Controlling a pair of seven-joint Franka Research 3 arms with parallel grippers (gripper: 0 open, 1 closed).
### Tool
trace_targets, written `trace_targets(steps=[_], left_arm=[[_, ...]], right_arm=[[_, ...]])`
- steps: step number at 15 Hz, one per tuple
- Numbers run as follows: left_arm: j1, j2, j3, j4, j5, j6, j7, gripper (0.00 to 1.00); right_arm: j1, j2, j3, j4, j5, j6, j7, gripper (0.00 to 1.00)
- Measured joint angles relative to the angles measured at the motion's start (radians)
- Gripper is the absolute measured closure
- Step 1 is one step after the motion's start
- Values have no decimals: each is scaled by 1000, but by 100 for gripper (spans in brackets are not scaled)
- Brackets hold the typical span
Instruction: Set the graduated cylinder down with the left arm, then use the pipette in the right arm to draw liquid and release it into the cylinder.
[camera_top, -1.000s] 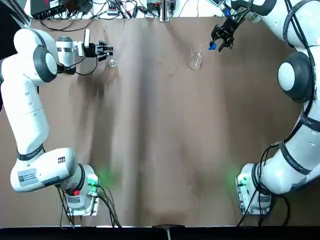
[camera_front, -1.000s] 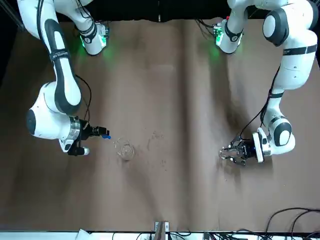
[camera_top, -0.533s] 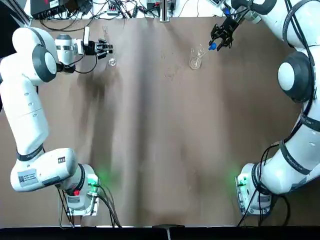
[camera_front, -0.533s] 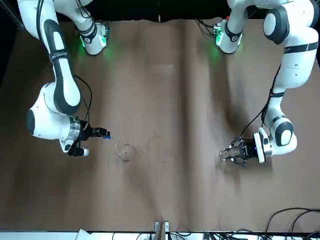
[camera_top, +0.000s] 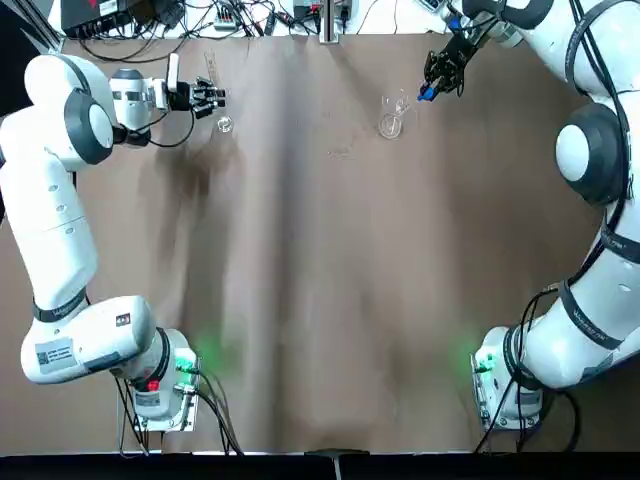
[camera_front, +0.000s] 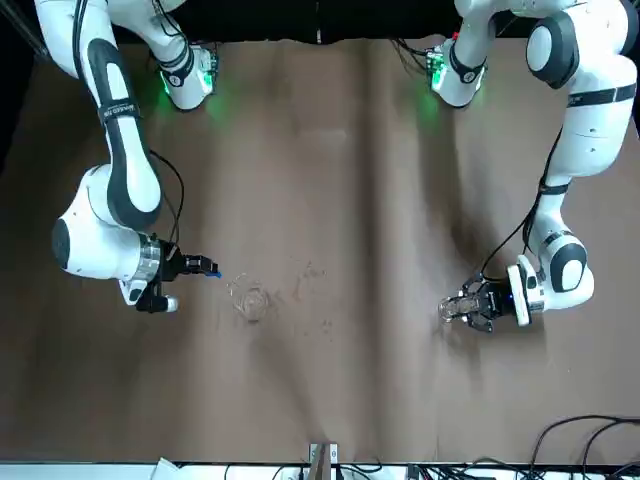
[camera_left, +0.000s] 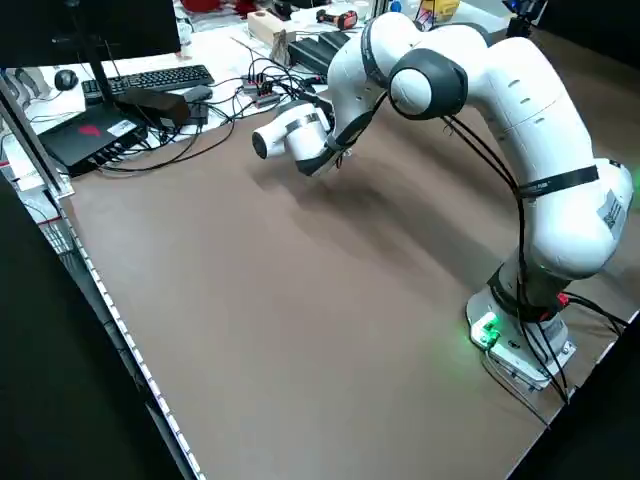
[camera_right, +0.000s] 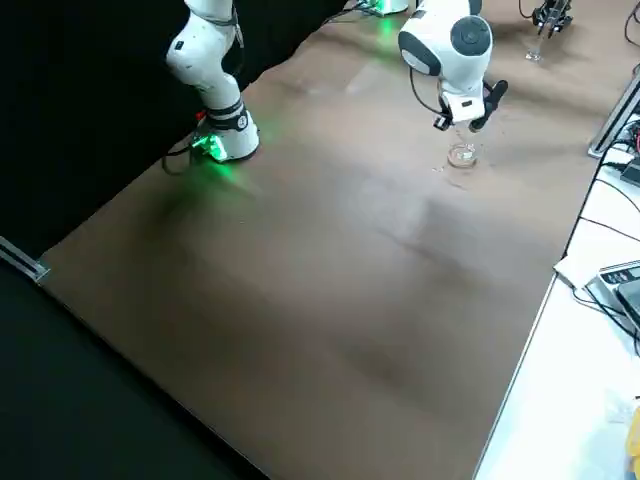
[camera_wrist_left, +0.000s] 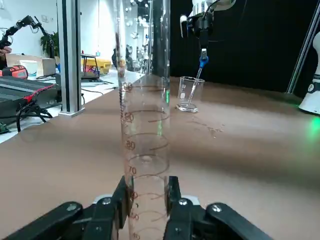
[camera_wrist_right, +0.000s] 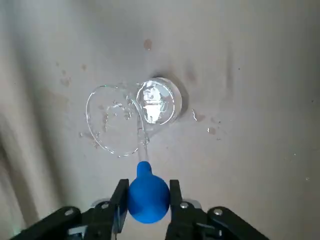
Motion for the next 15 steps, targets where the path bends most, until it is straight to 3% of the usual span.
trace_targets(steps=[8, 15], left_arm=[[0, -47, -10, -1, 0, -7, 0, 66], [-49, -57, -144, -11, -24, 62, 0, 66]], right_arm=[[1, 0, 1, 2, 0, -2, 0, 81], [1, 0, 1, 3, 0, -2, 0, 84]])
